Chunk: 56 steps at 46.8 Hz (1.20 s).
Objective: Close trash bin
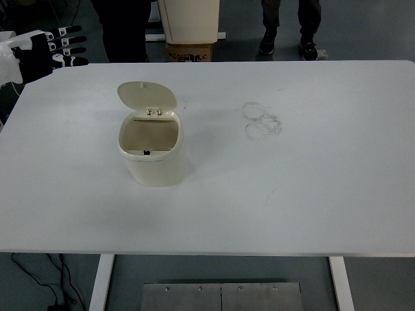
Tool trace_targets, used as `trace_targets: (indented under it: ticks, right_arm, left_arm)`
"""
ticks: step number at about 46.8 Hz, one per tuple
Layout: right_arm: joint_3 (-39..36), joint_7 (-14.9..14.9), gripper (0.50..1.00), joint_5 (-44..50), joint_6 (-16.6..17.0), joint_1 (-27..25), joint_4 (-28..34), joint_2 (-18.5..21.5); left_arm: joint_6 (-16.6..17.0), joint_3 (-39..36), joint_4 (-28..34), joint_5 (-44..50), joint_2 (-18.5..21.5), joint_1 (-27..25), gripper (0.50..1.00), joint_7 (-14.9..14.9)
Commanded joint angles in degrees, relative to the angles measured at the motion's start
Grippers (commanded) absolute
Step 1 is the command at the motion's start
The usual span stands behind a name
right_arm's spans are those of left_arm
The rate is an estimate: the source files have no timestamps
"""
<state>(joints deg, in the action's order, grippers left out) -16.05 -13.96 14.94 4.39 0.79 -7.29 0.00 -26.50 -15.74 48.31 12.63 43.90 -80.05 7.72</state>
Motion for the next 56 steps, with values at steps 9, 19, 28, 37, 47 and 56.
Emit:
trace_targets:
  ticks: [9, 19, 28, 37, 47, 56]
  right_arm:
    - [0.0, 0.0, 0.991, 0.0, 0.0, 0.0, 0.0, 0.0]
    - [0.0, 0.0, 0.991, 0.0, 0.0, 0.0, 0.0, 0.0]
    - [0.0, 0.0, 0.991, 0.0, 0.0, 0.0, 0.0, 0.0]
    - [0.1, 0.0, 0.991, 0.0, 0.0, 0.0, 0.0, 0.0]
    - [0.0, 0.0, 0.991, 0.0, 0.0, 0.0, 0.0, 0.0]
    - [0.0, 0.0, 0.991, 0.0, 0.0, 0.0, 0.0, 0.0]
  left_arm:
    - [-0.7, -8.8, 1.6, -5.0, -2.3, -9.2, 1.0, 0.0]
    - [-6.0, -17.6, 1.6, -6.5, -7.0, -17.1, 1.0, 0.0]
    - [-8.5, -24.9, 1.7, -6.5, -11.5, -22.1, 1.0, 0.0]
    - [-8.5, -27.9, 1.7, -7.0, -13.9, -26.0, 1.0, -0.1]
    - [-8.5, -28.6, 4.5, -11.2, -15.1, -28.7, 1.0, -0.3]
    - [-8.5, -28.7, 9.8, -13.2, -15.5, -29.9, 1.0, -2.2]
